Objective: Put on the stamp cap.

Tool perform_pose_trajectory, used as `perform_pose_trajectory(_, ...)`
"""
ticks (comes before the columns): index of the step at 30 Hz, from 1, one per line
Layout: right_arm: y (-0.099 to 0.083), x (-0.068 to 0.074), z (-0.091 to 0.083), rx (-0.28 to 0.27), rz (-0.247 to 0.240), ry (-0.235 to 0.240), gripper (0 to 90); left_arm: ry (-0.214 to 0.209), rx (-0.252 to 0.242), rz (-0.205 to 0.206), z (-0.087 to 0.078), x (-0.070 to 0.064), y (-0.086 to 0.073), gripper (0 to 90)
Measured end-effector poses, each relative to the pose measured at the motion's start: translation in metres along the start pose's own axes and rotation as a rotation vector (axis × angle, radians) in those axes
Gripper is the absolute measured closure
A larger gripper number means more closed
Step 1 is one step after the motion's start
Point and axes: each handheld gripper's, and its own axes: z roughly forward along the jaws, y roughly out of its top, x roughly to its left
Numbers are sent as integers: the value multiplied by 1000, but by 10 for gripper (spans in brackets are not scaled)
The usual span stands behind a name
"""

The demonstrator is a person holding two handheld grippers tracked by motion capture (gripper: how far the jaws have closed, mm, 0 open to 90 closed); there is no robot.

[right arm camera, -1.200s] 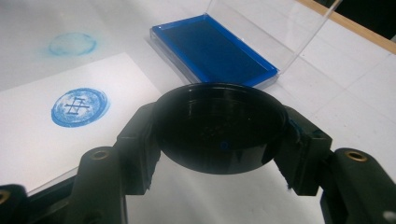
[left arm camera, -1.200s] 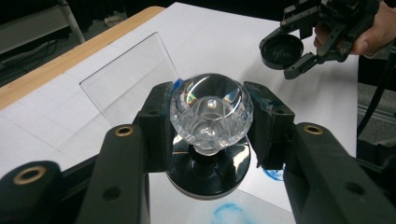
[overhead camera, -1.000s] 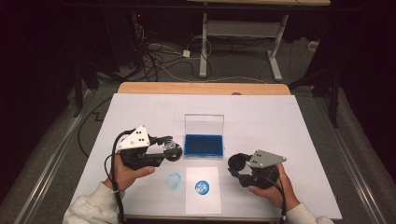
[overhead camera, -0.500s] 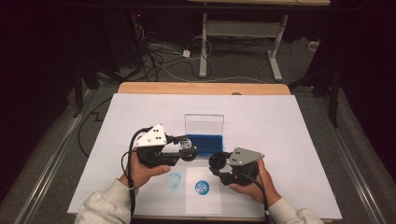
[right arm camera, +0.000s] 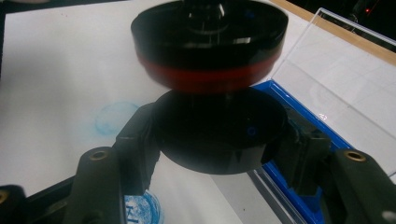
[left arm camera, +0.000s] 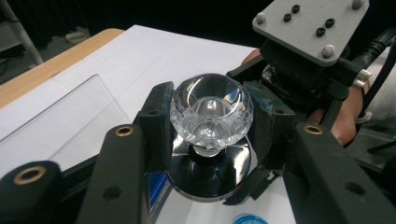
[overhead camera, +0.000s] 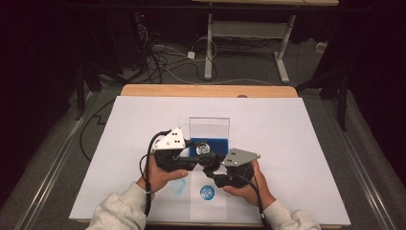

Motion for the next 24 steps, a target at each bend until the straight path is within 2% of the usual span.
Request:
perform_pose_trajectory(6, 1, -1, 1, -12, 12, 2, 385, -19, -2, -2, 10, -1, -1, 545)
perform_pose_trajectory(8, 2, 0, 0, -25, 14, 1, 385, -8, 4, 2, 13, -2, -1, 545)
perform_pose_trajectory(12, 2, 0, -1, -38, 22, 8, 385, -22, -8, -14, 16, -2, -3, 545)
perform_pose_trajectory(24, 1, 0, -4, -51, 21, 13, 386, -42, -41, -42, 15, 1, -6, 545)
